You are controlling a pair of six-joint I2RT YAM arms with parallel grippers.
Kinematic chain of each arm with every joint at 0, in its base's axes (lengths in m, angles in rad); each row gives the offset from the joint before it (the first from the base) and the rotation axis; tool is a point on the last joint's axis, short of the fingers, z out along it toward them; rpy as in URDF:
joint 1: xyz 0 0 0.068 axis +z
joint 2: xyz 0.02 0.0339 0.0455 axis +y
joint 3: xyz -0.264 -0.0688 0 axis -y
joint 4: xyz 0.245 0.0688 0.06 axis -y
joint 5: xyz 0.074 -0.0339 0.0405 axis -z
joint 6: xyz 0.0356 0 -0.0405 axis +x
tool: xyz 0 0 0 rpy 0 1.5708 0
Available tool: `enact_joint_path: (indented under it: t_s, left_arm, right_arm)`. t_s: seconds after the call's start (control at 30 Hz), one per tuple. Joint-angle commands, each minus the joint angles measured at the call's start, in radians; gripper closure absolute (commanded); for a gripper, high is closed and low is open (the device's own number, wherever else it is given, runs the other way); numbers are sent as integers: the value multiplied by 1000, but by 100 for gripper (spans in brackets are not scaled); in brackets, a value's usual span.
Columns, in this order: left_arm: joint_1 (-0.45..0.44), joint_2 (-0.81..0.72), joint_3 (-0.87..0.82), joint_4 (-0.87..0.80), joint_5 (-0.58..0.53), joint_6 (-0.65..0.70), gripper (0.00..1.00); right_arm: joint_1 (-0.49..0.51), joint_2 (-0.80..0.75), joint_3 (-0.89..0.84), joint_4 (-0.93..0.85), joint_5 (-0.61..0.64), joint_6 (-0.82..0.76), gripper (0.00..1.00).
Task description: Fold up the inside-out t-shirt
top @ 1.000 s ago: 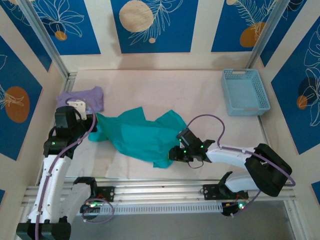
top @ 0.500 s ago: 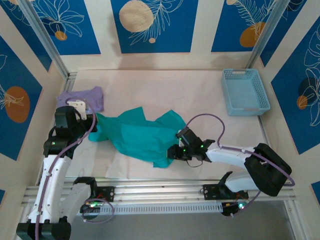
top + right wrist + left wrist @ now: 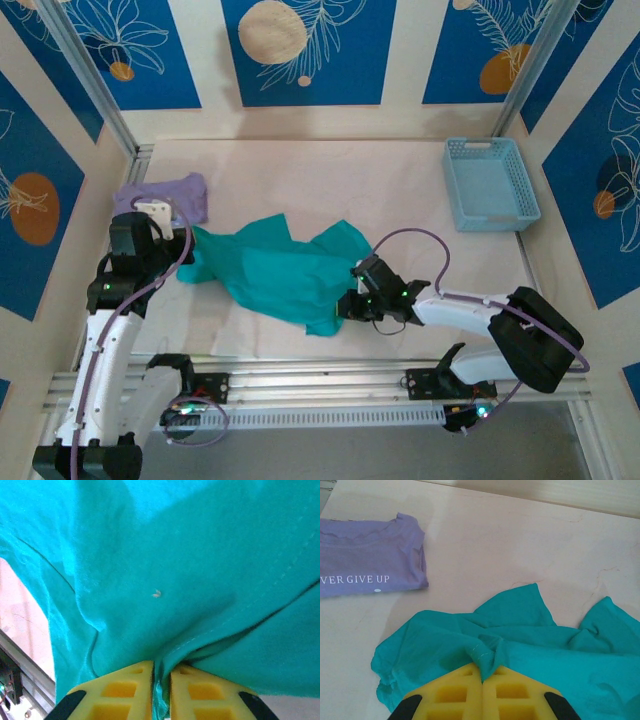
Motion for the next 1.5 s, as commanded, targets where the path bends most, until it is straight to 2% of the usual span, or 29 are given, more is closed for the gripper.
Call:
enact_joint_path:
  t_s: [0.0,0.17,0.43,0.77,0.93,1.2,1.47]
  left_arm:
    - [15,2,-10,25,29,17,100]
    - [15,1,-9,26,30,15,100]
    - [16,3,-11,26,31,17,100]
    - [17,6,-12,26,33,19,100]
    - [16,4,-12,26,33,20,100]
    - [17,6,-12,27,35,18,100]
    - [18,7,-6,25,35,14,100]
  right_arm:
    - [7,-39,-9,-44,2,-2,86]
    - [22,-86,13,-136,60,-30,87]
    - [28,-56,16,-68,22,-53,89]
    - [34,9,18,-35,-3,-49,82]
    - [38,0,22,-35,6,-50,84]
    - [36,-136,35,-133,65,-85,91]
    - [15,-249,64,-211,69,-138,95]
